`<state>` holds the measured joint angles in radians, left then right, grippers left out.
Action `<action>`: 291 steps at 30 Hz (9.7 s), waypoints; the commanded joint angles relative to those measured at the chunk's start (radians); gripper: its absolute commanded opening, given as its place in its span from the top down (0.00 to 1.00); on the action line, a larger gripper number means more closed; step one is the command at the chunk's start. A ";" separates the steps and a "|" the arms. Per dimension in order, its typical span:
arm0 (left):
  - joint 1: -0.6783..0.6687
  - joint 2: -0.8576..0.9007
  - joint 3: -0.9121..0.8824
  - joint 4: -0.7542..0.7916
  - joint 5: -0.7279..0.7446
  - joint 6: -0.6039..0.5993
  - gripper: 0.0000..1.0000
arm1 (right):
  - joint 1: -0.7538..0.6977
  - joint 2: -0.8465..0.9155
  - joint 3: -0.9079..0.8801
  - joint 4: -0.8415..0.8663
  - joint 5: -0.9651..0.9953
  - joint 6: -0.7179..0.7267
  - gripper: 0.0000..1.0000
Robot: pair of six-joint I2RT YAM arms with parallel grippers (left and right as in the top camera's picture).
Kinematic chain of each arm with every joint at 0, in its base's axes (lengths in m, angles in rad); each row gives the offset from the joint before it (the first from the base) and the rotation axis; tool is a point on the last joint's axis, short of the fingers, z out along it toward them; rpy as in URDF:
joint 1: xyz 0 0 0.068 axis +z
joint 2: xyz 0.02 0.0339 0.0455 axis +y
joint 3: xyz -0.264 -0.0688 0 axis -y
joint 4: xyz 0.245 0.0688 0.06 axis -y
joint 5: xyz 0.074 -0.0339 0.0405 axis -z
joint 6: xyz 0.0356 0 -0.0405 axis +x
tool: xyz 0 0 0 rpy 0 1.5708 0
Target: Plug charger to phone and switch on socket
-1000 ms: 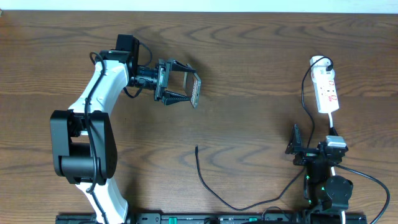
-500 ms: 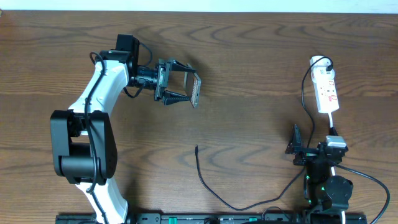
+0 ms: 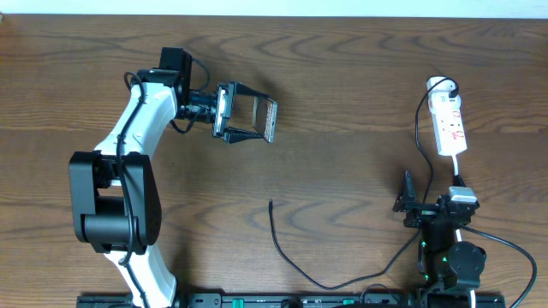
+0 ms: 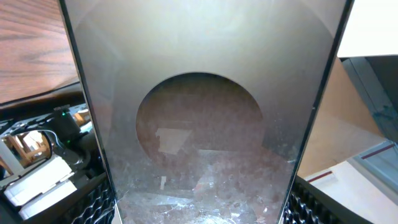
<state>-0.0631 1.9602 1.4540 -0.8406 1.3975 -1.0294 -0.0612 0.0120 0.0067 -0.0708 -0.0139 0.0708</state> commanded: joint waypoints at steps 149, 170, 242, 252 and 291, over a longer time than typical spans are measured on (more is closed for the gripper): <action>-0.220 -0.032 0.021 0.095 -0.677 -0.406 0.93 | 0.544 1.790 0.966 0.245 -0.594 0.763 0.79; -0.141 -0.032 0.021 0.099 -0.564 -0.224 0.10 | 0.454 1.790 0.966 0.242 -0.610 0.751 0.99; -0.066 -0.034 0.021 0.769 -0.599 -0.160 0.08 | 0.550 1.789 0.966 0.779 -0.287 1.892 0.99; -0.080 -0.034 0.021 0.772 -0.602 -0.188 0.22 | 0.568 1.789 0.966 0.779 -0.270 1.981 0.99; 0.192 -0.034 0.021 0.775 -0.256 0.069 0.93 | 0.383 1.789 0.966 0.806 -0.579 1.569 0.04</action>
<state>0.0547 1.9537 1.4590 -0.0711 0.9249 -1.0969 0.3782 1.8072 0.9604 0.7174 -0.4137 1.9255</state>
